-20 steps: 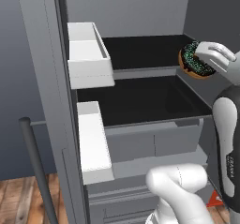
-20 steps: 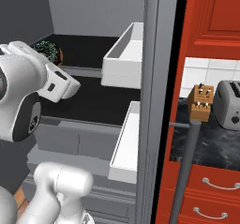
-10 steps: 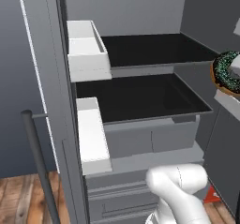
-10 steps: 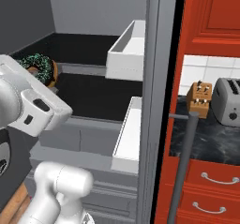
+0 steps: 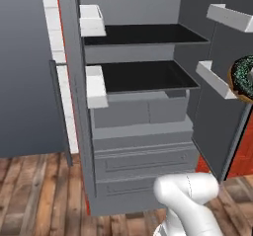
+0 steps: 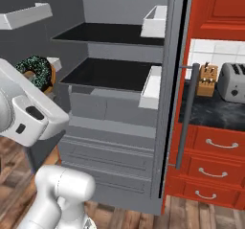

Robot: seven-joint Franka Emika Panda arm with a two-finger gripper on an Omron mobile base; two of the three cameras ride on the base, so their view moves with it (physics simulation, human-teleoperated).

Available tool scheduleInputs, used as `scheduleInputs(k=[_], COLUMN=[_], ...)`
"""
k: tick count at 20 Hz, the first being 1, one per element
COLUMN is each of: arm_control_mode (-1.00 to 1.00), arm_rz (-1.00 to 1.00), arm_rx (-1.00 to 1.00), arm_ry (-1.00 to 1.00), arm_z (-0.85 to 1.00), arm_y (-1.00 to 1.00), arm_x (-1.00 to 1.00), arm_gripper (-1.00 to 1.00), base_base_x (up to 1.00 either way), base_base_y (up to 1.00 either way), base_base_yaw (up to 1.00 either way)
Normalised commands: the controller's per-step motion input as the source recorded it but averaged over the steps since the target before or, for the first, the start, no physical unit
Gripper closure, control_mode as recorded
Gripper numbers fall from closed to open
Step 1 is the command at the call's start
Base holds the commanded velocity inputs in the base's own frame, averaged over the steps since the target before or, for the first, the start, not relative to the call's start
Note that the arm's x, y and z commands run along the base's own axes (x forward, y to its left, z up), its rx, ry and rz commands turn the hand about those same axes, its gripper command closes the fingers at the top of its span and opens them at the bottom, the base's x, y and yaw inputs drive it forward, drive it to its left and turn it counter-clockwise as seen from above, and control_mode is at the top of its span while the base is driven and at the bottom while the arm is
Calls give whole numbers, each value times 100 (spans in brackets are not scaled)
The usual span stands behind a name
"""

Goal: Take the donut and cupcake from the fridge and place them on the empty tray on the dining counter.

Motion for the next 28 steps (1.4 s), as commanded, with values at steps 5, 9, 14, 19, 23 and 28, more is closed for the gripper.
scheduleInputs(k=[5, 9, 14, 19, 23, 28], arm_control_mode=[100, 100, 100, 100, 100, 100], arm_rz=[0, 0, 0, 0, 0, 0], arm_rx=[0, 0, 0, 0, 0, 0], arm_ry=[0, 0, 0, 0, 0, 0], arm_z=[0, 0, 0, 0, 0, 0], arm_y=[0, 0, 0, 0, 0, 0], arm_x=[0, 0, 0, 0, 0, 0], arm_gripper=[100, 100, 100, 100, 100, 100], base_base_x=[-100, -100, -100, -30, 0, 0], base_base_y=[0, -28, -88, -22, 0, 0], base_base_yaw=[15, 0, -15, -83, -100, -100])
